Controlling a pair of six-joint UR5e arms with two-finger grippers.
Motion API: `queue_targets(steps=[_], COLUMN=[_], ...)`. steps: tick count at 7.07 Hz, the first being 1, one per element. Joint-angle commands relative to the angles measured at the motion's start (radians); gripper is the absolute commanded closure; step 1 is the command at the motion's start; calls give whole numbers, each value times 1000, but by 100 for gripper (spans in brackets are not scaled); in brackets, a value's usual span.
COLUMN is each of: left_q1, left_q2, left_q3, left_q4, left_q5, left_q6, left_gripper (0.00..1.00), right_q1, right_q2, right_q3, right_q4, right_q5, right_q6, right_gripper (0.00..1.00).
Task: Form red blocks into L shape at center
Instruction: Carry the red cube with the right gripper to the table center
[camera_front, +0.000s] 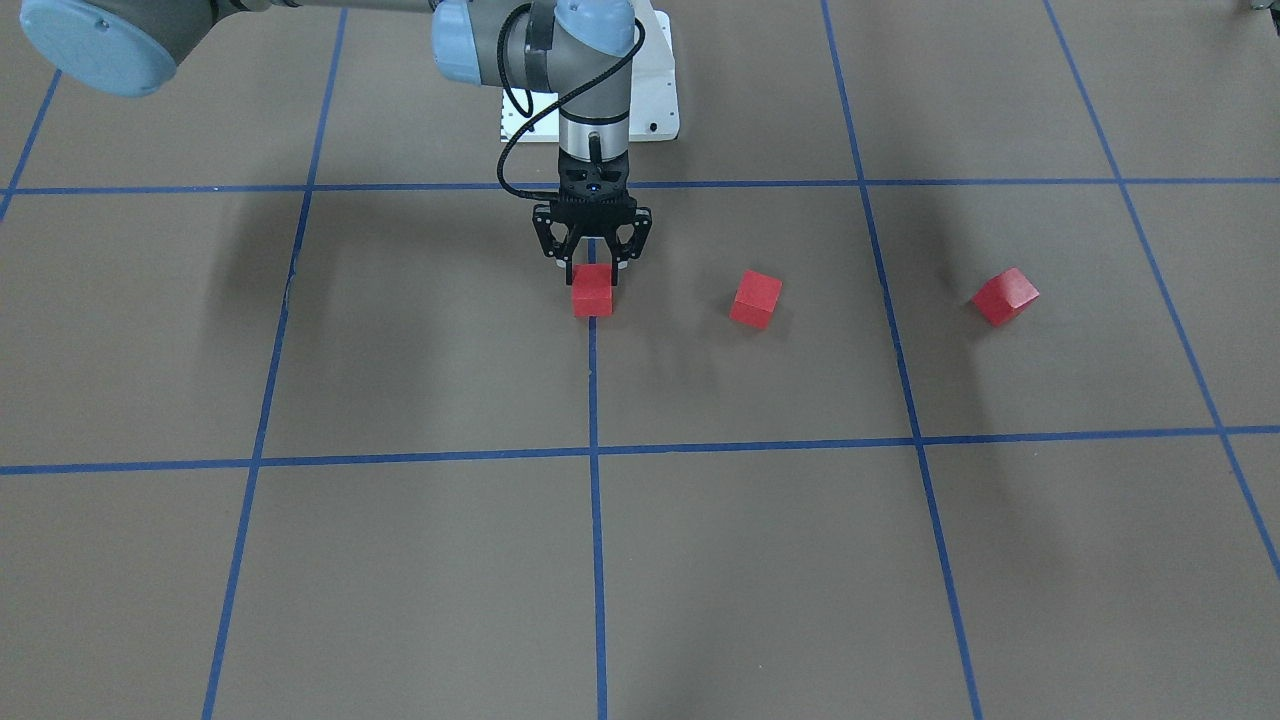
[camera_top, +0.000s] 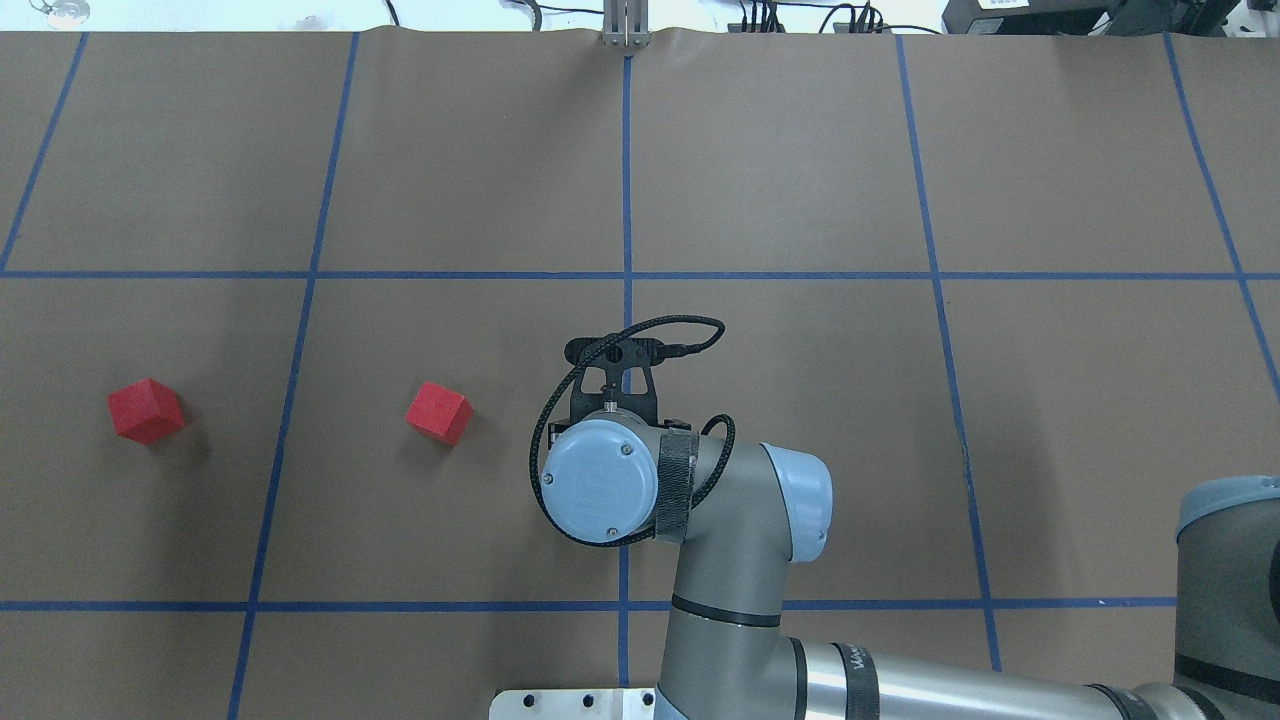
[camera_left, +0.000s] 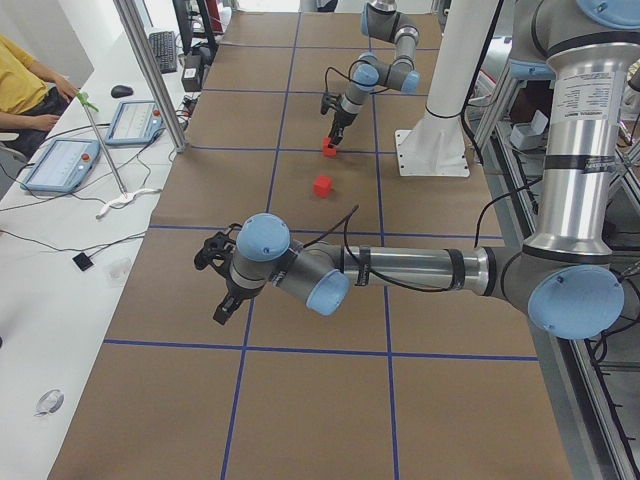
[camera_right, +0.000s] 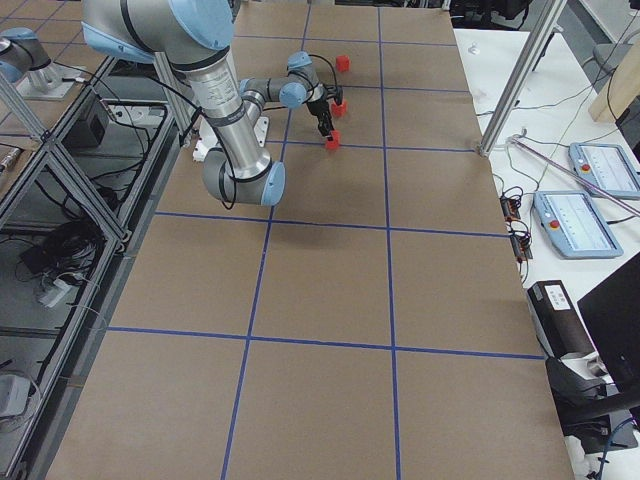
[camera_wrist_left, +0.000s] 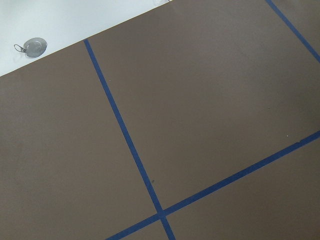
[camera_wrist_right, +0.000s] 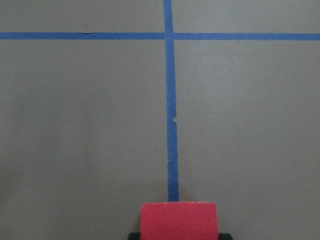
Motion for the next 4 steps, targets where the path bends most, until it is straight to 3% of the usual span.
queue_targets(steps=[1,4], left_q1=[0,0], left_q2=[0,-2], left_q3=[0,-1], left_q4=[0,-23], left_q5=[0,-2], left_q6=[0,1], left_gripper=[0,0], right_q1=[0,41], right_q2=[4,-2], right_q3=[3,87], right_q4=[1,-37], right_q5=[0,27], right_q6=[1,-34], right_gripper=[1,0])
